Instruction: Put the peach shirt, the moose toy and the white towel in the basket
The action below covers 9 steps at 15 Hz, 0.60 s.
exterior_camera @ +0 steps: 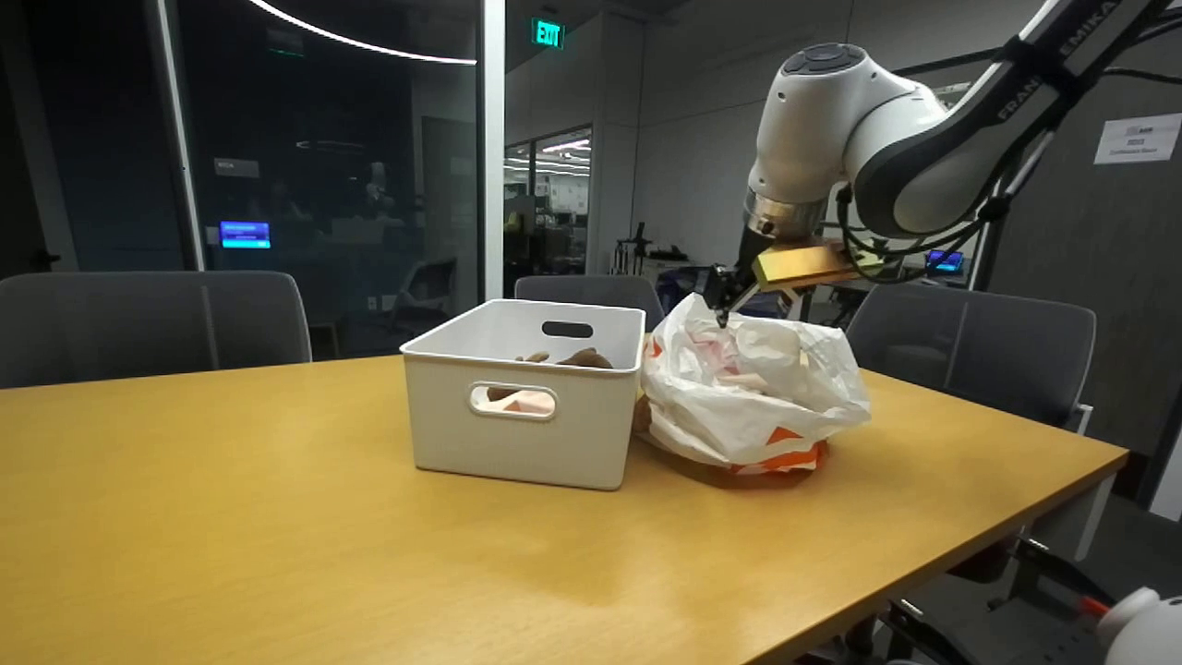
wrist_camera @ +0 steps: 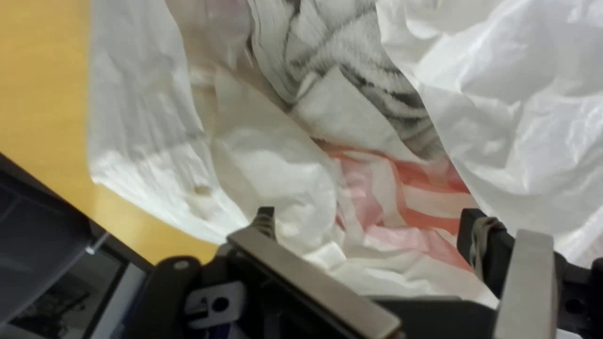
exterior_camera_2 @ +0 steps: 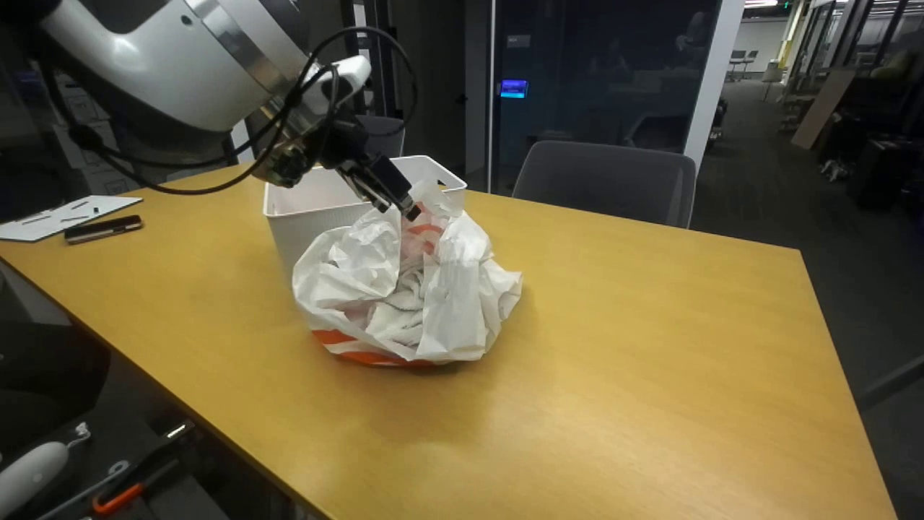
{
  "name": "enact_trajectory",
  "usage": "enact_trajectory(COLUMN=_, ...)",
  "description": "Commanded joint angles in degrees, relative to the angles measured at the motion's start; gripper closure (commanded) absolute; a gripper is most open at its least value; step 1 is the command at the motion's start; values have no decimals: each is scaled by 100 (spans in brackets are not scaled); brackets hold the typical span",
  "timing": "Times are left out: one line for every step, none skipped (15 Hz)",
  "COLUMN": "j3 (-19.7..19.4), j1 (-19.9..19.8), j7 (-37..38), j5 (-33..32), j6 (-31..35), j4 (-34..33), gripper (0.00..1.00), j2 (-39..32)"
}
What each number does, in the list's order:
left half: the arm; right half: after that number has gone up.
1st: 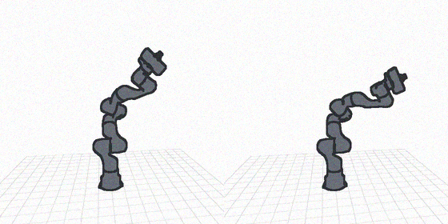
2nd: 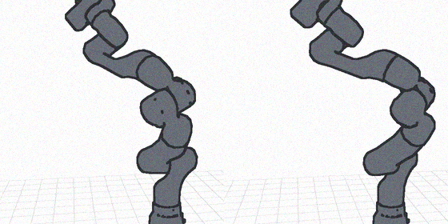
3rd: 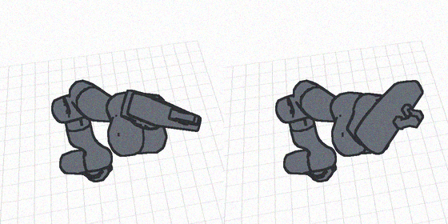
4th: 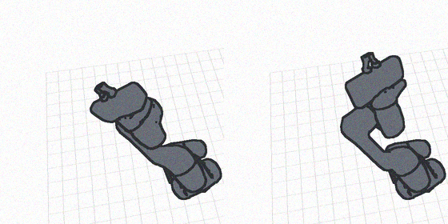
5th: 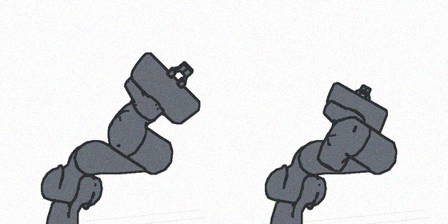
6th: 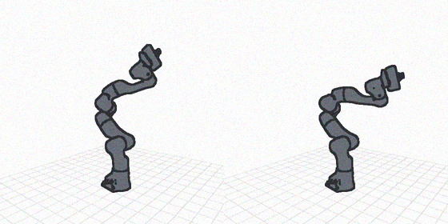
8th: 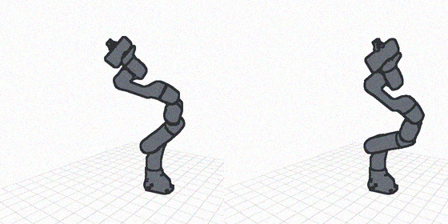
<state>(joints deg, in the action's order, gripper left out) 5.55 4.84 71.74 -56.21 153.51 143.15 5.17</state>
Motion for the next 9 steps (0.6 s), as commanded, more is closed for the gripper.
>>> enact_trajectory(j3=-214, j1=41, j7=-733, j5=1627, j6=182, j4=647, gripper=0, j2=364)
enact_trajectory(j3=-253, j1=65, j7=-940, j5=2136, j6=255, j4=744, gripper=0, j2=318)
enact_trajectory(j3=-265, j1=83, j7=-1066, j5=2625, j6=275, j4=784, gripper=0, j2=275)
enact_trajectory(j3=-334, j1=140, j7=-1182, j5=3075, j6=377, j4=835, gripper=0, j2=208)
enact_trajectory(j3=-343, j1=141, j7=-1205, j5=3470, j6=440, j4=853, gripper=0, j2=153)
enact_trajectory(j3=-350, j1=128, j7=-1161, j5=3777, j6=573, j4=843, gripper=0, j2=82)
enact_trajectory(j3=-154, j1=-90, j7=-1073, j5=4021, j6=745, j4=814, gripper=0, j2=32)
enact_trajectory(j3=-145, j1=-95, j7=-1069, j5=4270, j6=925, j4=796, gripper=0, j2=-17)
enact_trajectory(j3=-117, j1=-147, j7=-960, j5=4328, j6=1112, j4=752, gripper=0, j2=-72)
